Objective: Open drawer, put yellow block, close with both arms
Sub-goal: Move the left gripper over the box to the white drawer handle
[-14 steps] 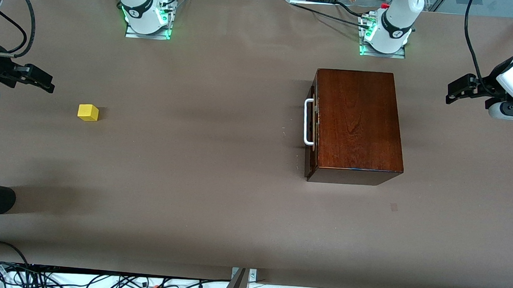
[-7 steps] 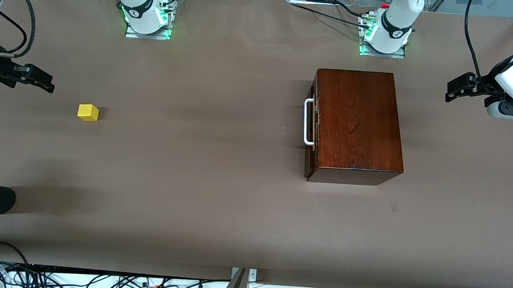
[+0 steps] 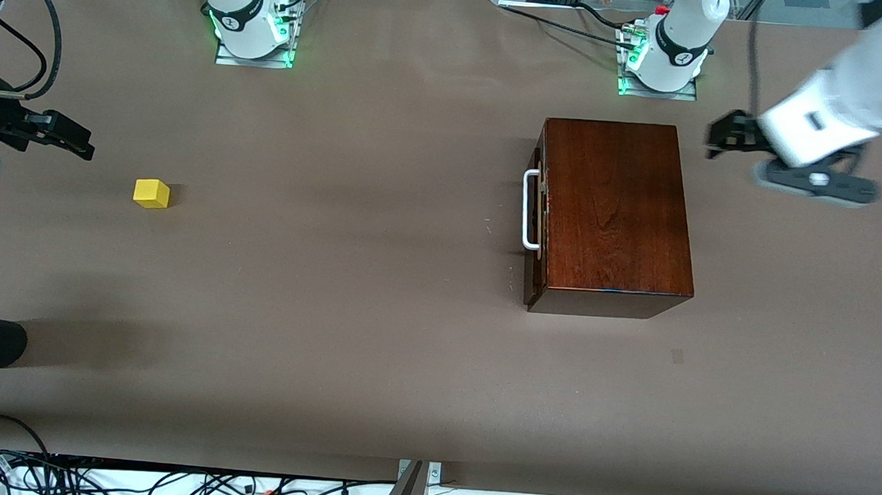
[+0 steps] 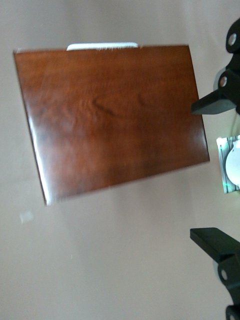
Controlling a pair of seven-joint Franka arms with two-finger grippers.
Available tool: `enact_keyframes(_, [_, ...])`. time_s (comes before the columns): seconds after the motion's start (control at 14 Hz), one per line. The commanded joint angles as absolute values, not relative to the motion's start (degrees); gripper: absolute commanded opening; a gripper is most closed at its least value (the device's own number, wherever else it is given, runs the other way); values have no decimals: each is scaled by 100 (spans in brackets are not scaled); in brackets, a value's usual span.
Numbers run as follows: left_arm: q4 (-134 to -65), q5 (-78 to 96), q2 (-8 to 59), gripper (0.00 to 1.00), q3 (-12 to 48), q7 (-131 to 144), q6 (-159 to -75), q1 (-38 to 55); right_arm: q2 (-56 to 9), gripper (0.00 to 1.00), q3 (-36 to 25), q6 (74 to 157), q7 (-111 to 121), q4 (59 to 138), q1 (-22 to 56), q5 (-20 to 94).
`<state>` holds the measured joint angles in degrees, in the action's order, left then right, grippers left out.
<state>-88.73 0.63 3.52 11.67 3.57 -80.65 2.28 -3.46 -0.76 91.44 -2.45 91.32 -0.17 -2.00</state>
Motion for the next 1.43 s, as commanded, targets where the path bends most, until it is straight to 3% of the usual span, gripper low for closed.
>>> enact_keyframes(0.0, [-8701,168,746,100,1755,1008,-8120,228,-369,100,-62,9132,-299,9079,-18,-167])
enact_keyframes(0.21, [-8701,105,1193,100,2206,2263,-8656,526,-369,100,-62,9132,-290,9079,-18,-167])
enact_keyframes(0.5, [-8692,-517,1871,100,2206,3530,-9464,1562,-369,100,-62,9132,-290,9079,-18,-167])
enact_keyframes(0.79, [-8745,-1053,2425,100,2197,4095,-10107,1994,-369,100,-62,9132,-290,9079,-18,-167])
enact_keyframes(1.36, [-9561,-1738,2628,100,2188,4596,-10950,2197,-413,100,-62,9132,-290,9079,-9,-158])
